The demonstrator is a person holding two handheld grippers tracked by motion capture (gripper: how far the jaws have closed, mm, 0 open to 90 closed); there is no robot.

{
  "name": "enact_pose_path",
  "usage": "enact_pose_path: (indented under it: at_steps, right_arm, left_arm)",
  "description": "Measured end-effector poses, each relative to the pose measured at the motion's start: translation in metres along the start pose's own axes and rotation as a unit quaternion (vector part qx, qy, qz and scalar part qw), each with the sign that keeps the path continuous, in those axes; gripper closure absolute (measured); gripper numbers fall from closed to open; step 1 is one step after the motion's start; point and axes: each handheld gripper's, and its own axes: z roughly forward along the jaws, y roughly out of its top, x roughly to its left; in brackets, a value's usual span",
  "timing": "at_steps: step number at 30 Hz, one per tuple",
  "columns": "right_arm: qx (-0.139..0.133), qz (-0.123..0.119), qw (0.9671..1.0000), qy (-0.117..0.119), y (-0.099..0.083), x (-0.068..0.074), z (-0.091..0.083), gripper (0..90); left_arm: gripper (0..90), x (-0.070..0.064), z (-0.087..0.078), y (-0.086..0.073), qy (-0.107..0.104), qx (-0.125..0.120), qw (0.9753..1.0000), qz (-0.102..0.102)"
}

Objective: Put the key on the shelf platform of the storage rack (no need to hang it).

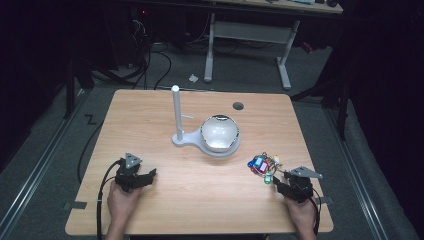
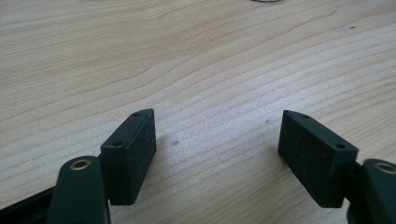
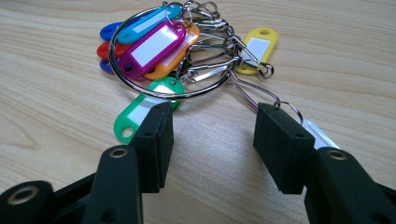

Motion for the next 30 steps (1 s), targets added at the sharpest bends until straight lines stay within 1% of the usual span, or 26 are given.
enact_pose_path:
  at_steps: [18, 25, 28, 30]
  right_arm:
    - [0.0, 0.0, 1.0, 0.001, 0.0001, -0.0004, -0.0001, 48.0]
    - [0.001, 0.007, 1.0, -0.001, -0.0005, 0.0004, -0.0018, 49.4]
    - [-0.001, 0.017, 0.9998, 0.006, -0.0002, 0.0, -0.0037, 50.3]
    - [-0.001, 0.018, 0.9998, 0.01, 0.0007, 0.0002, -0.0049, 50.5]
  left_arm:
    - [27.9, 0.0001, 0.0, 0.0001, 0.0, 0.0, 1.0, 0.001]
    - [27.9, 0.0, 0.0, 0.0001, 0.0, 0.0, 1.0, 0.0]
    - [27.9, 0.0001, 0.0, 0.0002, 0.0, 0.0, 1.0, 0.001]
    - [27.9, -0.0002, 0.0, 0.0001, 0.0, 0.0, 1.0, -0.001]
